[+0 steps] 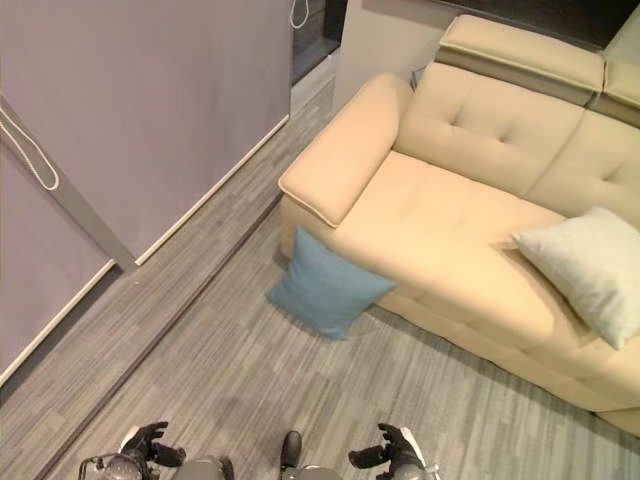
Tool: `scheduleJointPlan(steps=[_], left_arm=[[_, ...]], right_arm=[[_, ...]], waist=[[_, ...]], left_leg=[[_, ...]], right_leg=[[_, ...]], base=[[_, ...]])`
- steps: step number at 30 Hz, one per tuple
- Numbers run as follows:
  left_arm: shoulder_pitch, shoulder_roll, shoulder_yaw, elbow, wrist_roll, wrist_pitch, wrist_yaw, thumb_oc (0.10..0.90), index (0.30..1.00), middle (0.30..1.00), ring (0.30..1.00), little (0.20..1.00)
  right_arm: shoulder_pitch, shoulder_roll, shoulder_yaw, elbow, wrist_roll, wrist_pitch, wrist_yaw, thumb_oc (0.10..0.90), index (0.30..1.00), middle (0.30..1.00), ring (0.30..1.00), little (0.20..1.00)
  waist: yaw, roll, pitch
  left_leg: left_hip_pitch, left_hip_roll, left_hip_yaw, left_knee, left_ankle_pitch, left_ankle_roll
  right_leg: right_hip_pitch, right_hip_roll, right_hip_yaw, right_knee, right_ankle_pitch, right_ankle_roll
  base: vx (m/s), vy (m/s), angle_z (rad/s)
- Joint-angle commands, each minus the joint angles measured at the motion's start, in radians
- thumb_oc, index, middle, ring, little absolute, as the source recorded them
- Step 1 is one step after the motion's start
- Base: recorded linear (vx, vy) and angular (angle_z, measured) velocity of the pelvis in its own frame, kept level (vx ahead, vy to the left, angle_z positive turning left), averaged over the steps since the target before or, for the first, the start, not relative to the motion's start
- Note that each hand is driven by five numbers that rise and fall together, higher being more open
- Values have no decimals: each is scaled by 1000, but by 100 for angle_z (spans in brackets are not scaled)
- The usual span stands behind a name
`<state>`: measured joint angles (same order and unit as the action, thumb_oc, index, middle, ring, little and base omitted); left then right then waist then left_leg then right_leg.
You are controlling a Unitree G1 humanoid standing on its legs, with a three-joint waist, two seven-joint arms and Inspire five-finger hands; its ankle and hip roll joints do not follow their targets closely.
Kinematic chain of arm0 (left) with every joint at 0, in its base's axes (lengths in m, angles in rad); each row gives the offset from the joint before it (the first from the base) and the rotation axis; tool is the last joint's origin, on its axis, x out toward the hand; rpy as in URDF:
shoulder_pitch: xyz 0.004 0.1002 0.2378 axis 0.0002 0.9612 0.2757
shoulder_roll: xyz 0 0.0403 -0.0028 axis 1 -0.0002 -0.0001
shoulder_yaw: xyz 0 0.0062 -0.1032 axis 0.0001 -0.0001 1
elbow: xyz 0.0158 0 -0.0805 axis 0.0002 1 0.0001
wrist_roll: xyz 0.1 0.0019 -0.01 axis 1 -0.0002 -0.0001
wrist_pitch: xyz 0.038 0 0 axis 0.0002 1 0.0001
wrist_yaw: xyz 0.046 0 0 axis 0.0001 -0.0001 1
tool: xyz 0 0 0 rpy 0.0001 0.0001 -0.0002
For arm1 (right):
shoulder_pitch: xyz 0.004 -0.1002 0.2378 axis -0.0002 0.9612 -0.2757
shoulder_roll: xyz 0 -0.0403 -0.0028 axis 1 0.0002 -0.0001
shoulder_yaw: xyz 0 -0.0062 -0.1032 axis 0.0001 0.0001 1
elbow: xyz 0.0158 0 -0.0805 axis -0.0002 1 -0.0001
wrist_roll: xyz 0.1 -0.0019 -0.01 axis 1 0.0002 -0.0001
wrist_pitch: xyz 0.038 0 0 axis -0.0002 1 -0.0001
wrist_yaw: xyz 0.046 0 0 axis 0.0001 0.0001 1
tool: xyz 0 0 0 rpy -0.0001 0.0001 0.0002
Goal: Pick up all the scattered cushions and arrange them neatly on the sofa.
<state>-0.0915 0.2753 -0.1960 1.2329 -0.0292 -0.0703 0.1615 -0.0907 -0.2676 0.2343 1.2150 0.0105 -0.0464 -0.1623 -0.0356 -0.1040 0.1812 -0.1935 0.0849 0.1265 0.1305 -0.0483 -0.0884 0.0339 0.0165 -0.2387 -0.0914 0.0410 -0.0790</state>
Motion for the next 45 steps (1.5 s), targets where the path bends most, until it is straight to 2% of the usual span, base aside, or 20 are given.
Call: scheduleJointPlan(steps=[1,7,11,14,16,17,20,22,23,25,27,28,29,32,35,36,38,41,42,45], left_arm=[[9,21,-27,0,10,-20,-3,800,900,900,900,900],[26,29,-12,13,24,-10,-8,800,900,900,900,900],[25,46,-13,-3,29,-10,-1,800,900,900,900,900],[23,55,-7,-9,23,-14,6,800,900,900,900,900],[20,57,-2,-10,18,-13,9,800,900,900,900,900],[20,59,-3,-9,20,-12,8,800,900,900,900,900],[9,59,-6,-4,26,-12,6,800,900,900,900,900],[4,56,-8,-5,30,-15,1,800,900,900,900,900],[3,52,-16,-8,36,-18,-2,800,900,900,900,900],[3,44,-24,-9,43,-23,-10,800,900,900,900,900],[-3,41,-27,-22,34,-27,-10,800,900,900,900,900],[-3,41,-27,-22,34,-27,-10,800,900,900,900,900],[-16,38,-34,-57,13,-33,-5,800,900,900,900,900],[-25,36,-31,-77,-18,-35,9,800,900,900,900,900],[-24,32,-31,-104,-37,-37,12,800,900,900,900,900],[-18,27,-36,-118,-40,-41,17,800,900,900,900,900],[-14,23,-37,-121,-54,-43,16,800,900,900,900,900],[-8,14,-38,-118,-57,-40,11,800,900,900,900,900],[-7,21,-34,-113,-50,-41,12,800,900,900,900,900],[-21,41,-26,-127,-55,-47,21,800,900,900,900,900]], right_arm=[[37,-45,10,13,14,-7,-28,800,900,900,900,900],[42,-28,13,8,-8,-4,-19,800,900,900,900,900],[29,-26,19,-13,-18,2,-17,800,900,900,900,900],[22,-28,19,-26,-23,0,-20,800,900,900,900,900],[13,-30,21,-24,-28,-1,-24,800,900,900,900,900],[11,-32,20,-24,-29,-1,-25,800,900,900,900,900],[3,-46,27,-34,-38,-1,-26,800,900,900,900,900],[4,-49,24,-40,-36,0,-22,800,900,900,900,900],[11,-52,22,-45,-32,-3,-22,800,900,900,900,900],[26,-54,10,-44,-22,-7,-20,800,900,900,900,900],[35,-59,3,-55,-8,-19,-26,800,900,900,900,900],[35,-59,3,-55,-8,-19,-26,800,900,900,900,900],[27,-72,1,-68,7,-28,-38,800,900,900,900,900],[16,-79,5,-78,22,-30,-43,800,900,900,900,900],[17,-86,10,-86,24,-32,-49,800,900,900,900,900],[16,-90,16,-105,21,-36,-57,800,900,900,900,900],[10,-90,25,-114,10,-39,-58,800,900,900,900,900],[11,-87,25,-137,1,-41,-58,800,900,900,900,900],[1,-86,25,-149,-8,-42,-60,800,900,900,900,900],[-18,-87,24,-184,1,-44,-64,800,900,900,900,900]], waist=[[26,20,-17],[21,18,-47],[18,33,-35],[18,47,-24],[18,53,-25],[17,54,-25],[13,59,-11],[7,58,-6],[-1,58,-6],[-16,46,-18],[-26,34,-20],[-26,35,-21],[-15,25,9],[-5,23,20],[4,21,16],[22,25,15],[41,34,19],[39,41,15],[42,40,11],[45,37,23]], left_leg=[[-3,-15,-2,-9,60,41],[65,-57,23,-19,19,76],[119,-73,50,-40,-8,115],[155,-76,75,-48,-29,128],[184,-77,84,-64,-42,128],[208,-79,83,-69,-65,123],[265,-77,99,-70,-108,113],[279,-82,100,-64,-117,112],[288,-83,92,-53,-135,110],[279,-86,101,-17,-129,93],[228,-45,128,131,-88,40],[225,-43,127,136,-90,39],[121,1,121,343,-26,7],[59,14,96,401,-13,5],[28,32,76,305,-43,24],[8,45,44,127,-2,23],[7,28,-34,57,27,11],[27,6,-65,29,29,13],[44,-15,-49,0,25,31],[38,-28,-25,-5,16,50]], right_leg=[[10,-35,69,130,-171,118],[-1,-70,96,239,-171,156],[-80,-104,91,420,-110,196],[-134,-144,35,501,-83,207],[-156,-164,-22,457,-93,192],[-159,-171,-42,435,-118,196],[-210,-188,-147,305,-70,198],[-218,-195,-172,307,-60,202],[-203,-183,-159,297,-73,198],[-189,-175,-158,256,-57,175],[-133,-155,-165,203,-66,154],[-133,-154,-166,202,-66,154],[-107,-137,-156,185,-73,126],[-102,-120,-141,179,-93,104],[-86,-114,-117,161,-111,111],[-58,-102,-81,140,-123,125],[-43,-89,-41,144,-135,128],[-39,-98,-24,162,-143,136],[-58,-122,-4,184,-139,155],[-100,-149,10,212,-126,172]], base=[[305,177,-40],[219,177,-42],[147,193,-37],[125,134,-41],[216,44,-27],[260,-12,-45],[284,-50,-55],[207,-60,-37],[133,-103,-3],[142,-140,30],[132,-177,59],[17,-221,41],[-20,-136,17],[25,-90,-24],[140,52,-39],[284,180,-25],[213,166,-28],[158,213,-99],[135,348,-63],[-8,219,-38]])
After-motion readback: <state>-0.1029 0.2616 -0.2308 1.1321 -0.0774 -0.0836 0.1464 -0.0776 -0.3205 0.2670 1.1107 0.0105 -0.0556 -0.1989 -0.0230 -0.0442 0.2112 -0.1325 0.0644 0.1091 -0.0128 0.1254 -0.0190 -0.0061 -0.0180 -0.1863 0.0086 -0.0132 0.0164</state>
